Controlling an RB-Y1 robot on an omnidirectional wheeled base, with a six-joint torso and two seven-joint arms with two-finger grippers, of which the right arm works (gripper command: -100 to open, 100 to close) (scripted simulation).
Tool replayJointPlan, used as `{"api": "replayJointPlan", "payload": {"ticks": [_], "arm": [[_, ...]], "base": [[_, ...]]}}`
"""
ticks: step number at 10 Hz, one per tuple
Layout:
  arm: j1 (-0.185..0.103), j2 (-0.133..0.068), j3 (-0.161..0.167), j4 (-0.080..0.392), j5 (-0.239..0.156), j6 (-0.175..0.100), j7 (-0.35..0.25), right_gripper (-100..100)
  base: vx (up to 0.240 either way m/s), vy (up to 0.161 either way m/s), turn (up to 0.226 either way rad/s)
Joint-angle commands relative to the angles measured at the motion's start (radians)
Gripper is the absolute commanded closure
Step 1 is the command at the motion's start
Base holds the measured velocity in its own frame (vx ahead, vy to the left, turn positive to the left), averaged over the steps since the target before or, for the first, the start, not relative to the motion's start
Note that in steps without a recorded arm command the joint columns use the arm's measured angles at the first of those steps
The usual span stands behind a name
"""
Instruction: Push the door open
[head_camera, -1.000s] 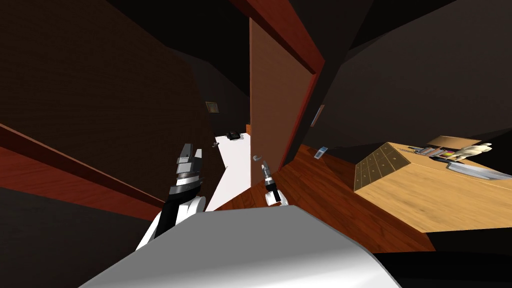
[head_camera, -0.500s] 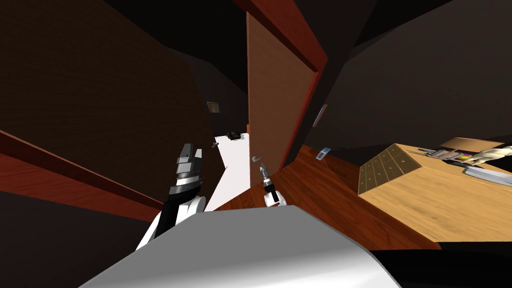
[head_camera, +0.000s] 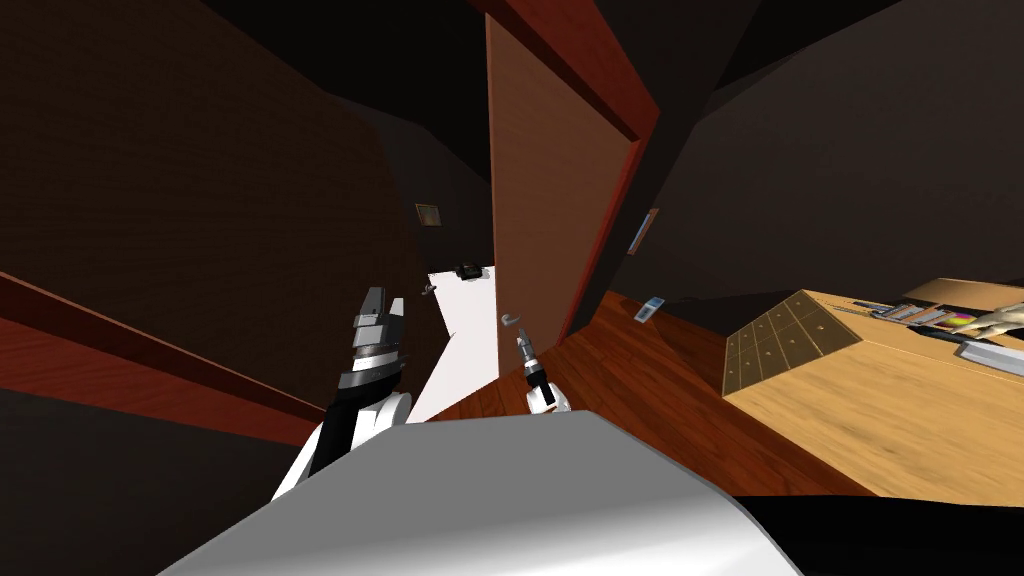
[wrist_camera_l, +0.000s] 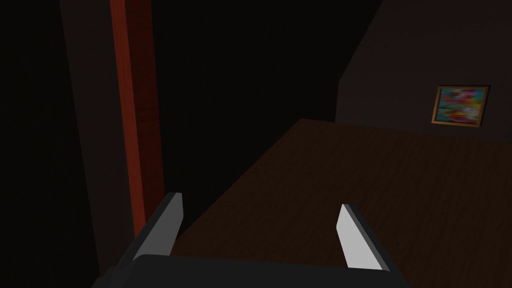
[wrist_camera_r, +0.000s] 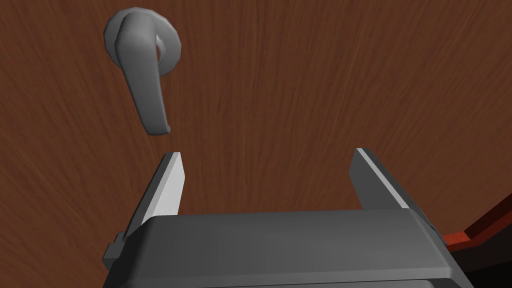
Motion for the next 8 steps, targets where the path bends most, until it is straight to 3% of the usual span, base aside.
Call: {"api": "replayJointPlan", "payload": {"ticks": [1, 3, 4, 8], "arm": [[-0.022, 0.006, 0.005, 0.05, 0.003, -0.009, -0.005, -100], [-0.05, 0.016, 0.015, 0.125, 0.009, -0.017, -0.013, -100], [-0.05, 0.016, 0.015, 0.133, 0.009, -0.017, -0.013, -100], [-0.097, 0.035, 0.032, 0.26, 0.018, -0.03, -0.027, -100]], "base": [[0.03, -0.065, 0.034], [0.049, -0.099, 0.07], [0.049, -0.064, 0.011], [0.049, -0.098, 0.045]]}}
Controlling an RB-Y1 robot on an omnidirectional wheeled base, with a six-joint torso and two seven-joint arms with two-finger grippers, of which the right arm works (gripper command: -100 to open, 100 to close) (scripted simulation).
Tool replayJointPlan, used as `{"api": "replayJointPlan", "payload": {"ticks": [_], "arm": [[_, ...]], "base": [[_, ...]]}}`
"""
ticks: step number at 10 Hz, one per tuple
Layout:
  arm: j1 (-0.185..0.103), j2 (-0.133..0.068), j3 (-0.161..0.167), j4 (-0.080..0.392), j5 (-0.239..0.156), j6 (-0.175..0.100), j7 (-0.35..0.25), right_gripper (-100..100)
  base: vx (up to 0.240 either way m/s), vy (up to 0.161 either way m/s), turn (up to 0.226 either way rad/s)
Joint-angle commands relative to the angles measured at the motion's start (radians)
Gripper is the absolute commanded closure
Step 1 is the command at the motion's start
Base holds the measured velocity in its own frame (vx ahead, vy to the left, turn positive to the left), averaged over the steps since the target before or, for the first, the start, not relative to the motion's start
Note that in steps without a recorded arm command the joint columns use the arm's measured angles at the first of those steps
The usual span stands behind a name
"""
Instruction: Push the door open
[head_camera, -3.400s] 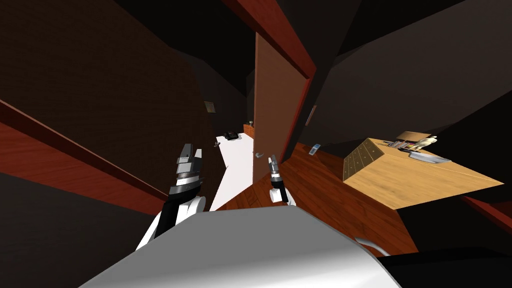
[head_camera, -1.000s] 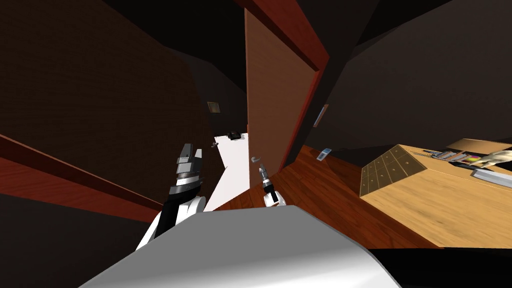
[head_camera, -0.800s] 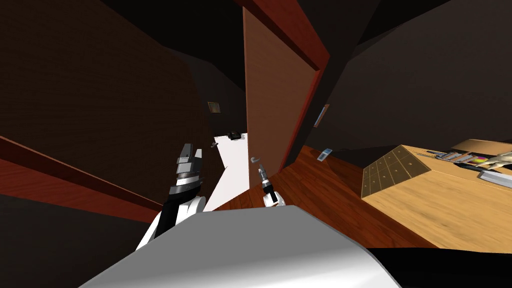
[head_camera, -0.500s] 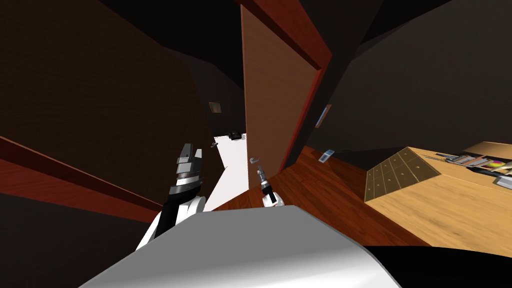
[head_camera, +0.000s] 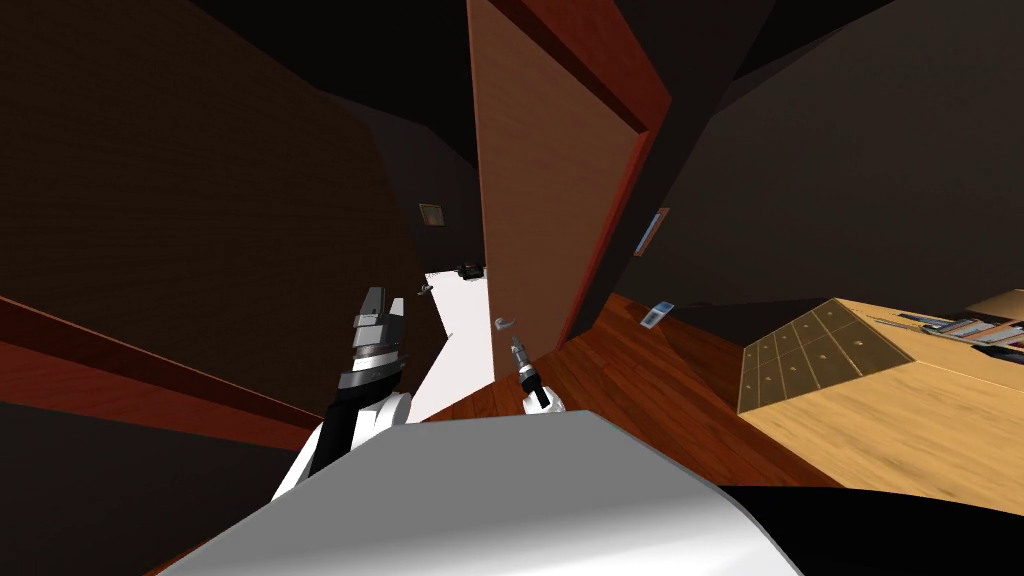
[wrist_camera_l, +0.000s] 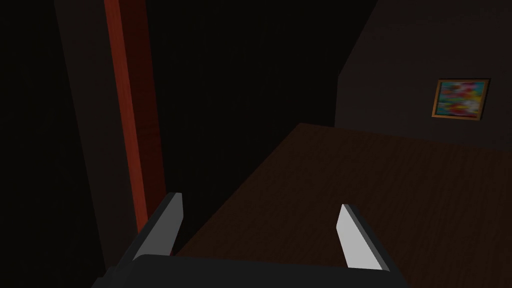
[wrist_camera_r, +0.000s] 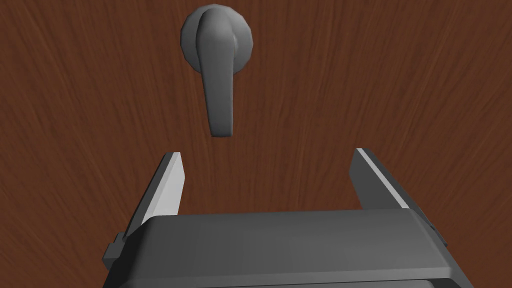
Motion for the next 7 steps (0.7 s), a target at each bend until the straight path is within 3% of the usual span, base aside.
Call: {"api": "replayJointPlan", "payload": {"ticks": [1, 2, 6, 7], "arm": [[-0.011, 0.006, 0.007, 0.036, 0.004, -0.002, -0.006, -100], [-0.026, 0.013, 0.012, 0.077, 0.007, -0.006, -0.01, -100], [-0.042, 0.022, 0.018, 0.12, 0.01, -0.011, -0.015, -100], [-0.037, 0.021, 0.017, 0.107, 0.01, -0.008, -0.012, -100]], "base": [[0.027, -0.102, 0.033], [0.043, -0.107, 0.053], [0.027, -0.06, 0.02], [0.012, -0.022, 0.007]]}}
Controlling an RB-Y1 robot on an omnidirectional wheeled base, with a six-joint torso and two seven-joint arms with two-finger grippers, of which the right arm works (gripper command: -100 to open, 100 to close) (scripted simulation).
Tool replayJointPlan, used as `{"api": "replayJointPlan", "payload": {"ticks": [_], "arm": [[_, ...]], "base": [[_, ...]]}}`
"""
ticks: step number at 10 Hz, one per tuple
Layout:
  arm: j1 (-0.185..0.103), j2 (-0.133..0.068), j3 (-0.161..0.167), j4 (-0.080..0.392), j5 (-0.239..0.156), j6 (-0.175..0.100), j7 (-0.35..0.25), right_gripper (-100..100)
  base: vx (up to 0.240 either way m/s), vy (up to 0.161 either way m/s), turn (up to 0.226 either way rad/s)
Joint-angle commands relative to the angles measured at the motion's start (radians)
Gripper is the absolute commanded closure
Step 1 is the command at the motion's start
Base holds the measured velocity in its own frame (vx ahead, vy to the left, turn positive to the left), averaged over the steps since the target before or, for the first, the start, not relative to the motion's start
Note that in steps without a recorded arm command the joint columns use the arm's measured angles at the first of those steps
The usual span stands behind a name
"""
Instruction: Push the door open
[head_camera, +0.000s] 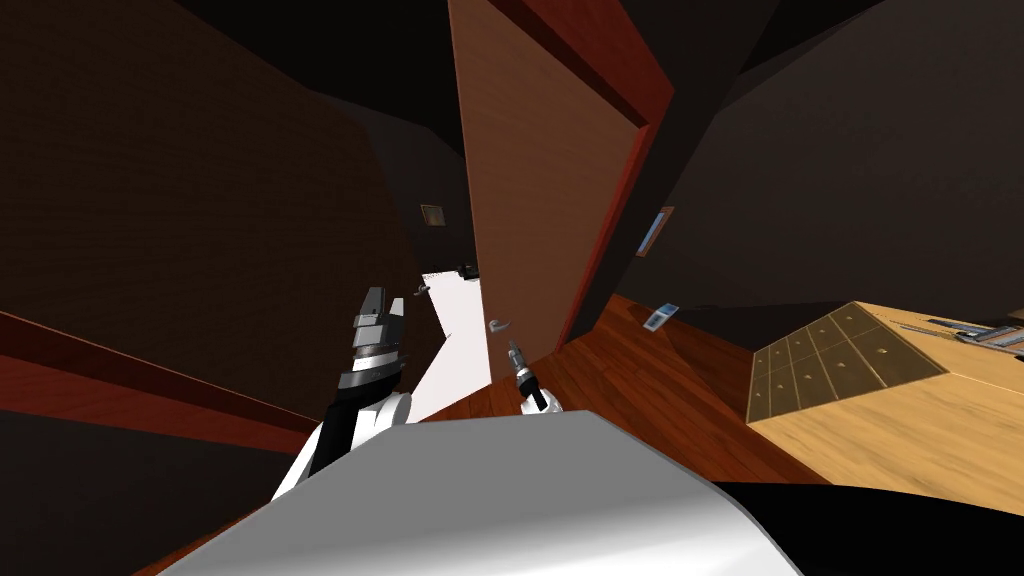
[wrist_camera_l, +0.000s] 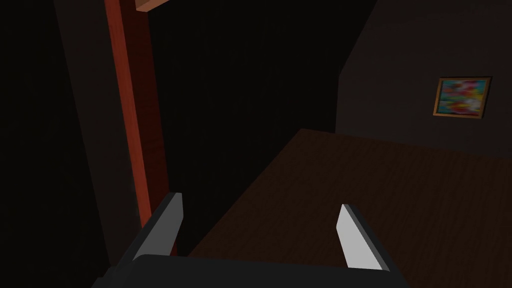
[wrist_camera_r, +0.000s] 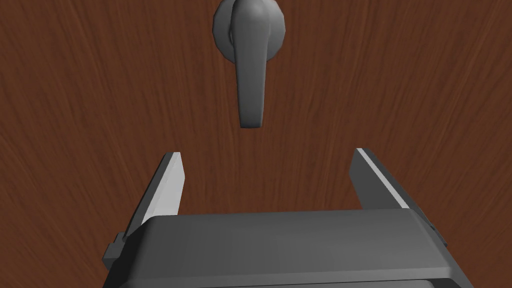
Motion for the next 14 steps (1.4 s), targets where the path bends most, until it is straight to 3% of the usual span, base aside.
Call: {"api": "replayJointPlan", "payload": {"ticks": [1, 3, 5, 7, 9, 10, 11, 14], "arm": [[0.0, -0.028, -0.002, 0.001, -0.001, -0.001, 0.0, -100], [0.0, -0.057, -0.005, 0.003, -0.003, -0.003, 0.0, -100], [0.0, -0.066, -0.008, 0.005, -0.005, -0.005, 0.001, -100], [-0.001, -0.057, -0.011, 0.007, -0.007, -0.007, 0.001, -100], [-0.001, -0.022, -0.015, 0.009, -0.009, -0.009, 0.001, -100], [0.008, -0.034, -0.012, -0.012, -0.007, 0.004, 0.003, -100], [0.008, -0.034, -0.012, -0.012, -0.007, 0.004, 0.003, 100], [0.008, -0.034, -0.012, -0.012, -0.007, 0.004, 0.003, 100]], "base": [[0.074, 0.027, 0.023], [0.141, 0.046, 0.022], [0.174, 0.06, 0.026], [0.185, 0.091, 0.024], [0.182, 0.056, 0.027], [0.085, 0.032, 0.005], [-0.012, -0.004, -0.006], [-0.014, -0.012, 0.008]]}}
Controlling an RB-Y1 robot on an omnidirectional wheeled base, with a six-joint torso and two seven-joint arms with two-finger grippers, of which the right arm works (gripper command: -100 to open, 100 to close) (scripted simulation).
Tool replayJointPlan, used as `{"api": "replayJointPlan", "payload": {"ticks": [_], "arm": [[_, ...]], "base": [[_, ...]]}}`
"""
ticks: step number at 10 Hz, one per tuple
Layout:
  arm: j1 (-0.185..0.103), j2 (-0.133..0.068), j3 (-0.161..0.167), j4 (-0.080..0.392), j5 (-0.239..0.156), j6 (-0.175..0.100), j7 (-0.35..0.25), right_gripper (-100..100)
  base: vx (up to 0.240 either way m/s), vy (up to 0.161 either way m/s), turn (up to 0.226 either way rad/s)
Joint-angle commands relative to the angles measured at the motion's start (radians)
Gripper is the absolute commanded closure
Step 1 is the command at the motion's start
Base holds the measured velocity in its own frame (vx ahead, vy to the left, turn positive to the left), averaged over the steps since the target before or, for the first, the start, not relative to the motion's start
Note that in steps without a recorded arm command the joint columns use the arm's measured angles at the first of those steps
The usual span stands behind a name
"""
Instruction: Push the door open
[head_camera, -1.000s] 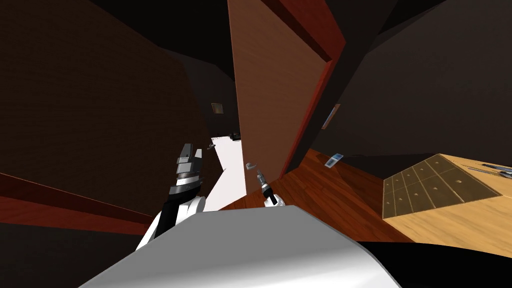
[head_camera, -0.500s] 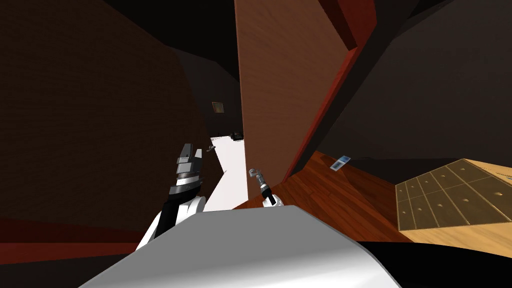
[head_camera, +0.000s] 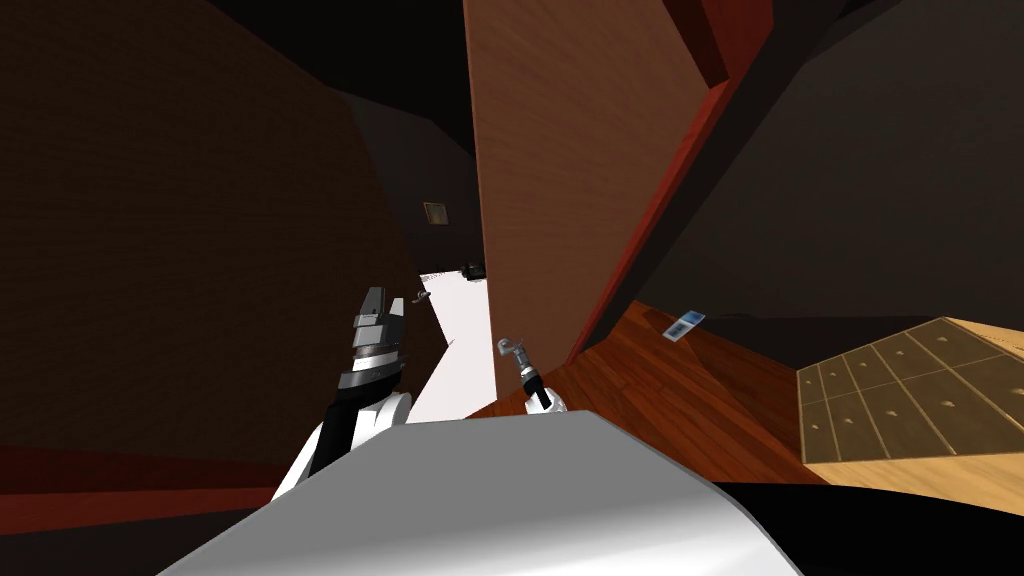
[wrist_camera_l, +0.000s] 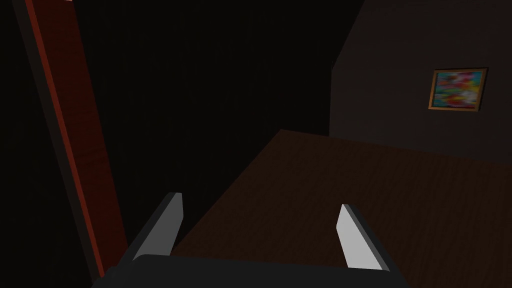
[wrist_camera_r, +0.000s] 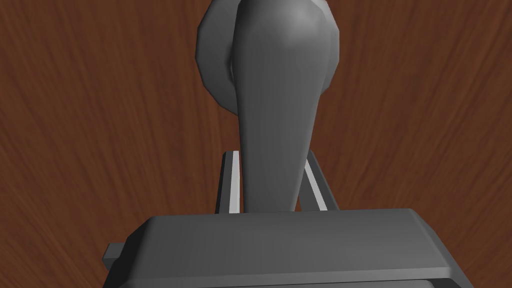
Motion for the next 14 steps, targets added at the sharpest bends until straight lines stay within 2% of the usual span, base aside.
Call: {"api": "replayJointPlan", "payload": {"ticks": [1, 2, 7, 10, 11, 12, 14], "arm": [[0.006, -0.001, 0.001, 0.003, 0.001, 0.0, 0.002, 100], [0.006, -0.001, 0.001, 0.003, 0.001, 0.0, 0.002, 100], [0.0, -0.028, -0.037, 0.002, -0.018, 0.0, 0.012, 100], [0.0, -0.044, -0.067, 0.003, -0.032, -0.001, 0.021, 100], [0.0, -0.044, -0.067, 0.003, -0.032, -0.001, 0.021, 100], [0.0, -0.052, -0.088, 0.004, -0.043, -0.001, 0.028, 100], [0.0, -0.054, -0.096, 0.005, -0.046, -0.001, 0.03, 100]], "base": [[0.0, 0.0, 0.0], [0.0, 0.0, 0.0], [0.13, 0.077, -0.023], [0.165, 0.135, -0.059], [0.118, 0.09, -0.024], [0.147, 0.114, -0.056], [0.132, 0.113, -0.052]]}}
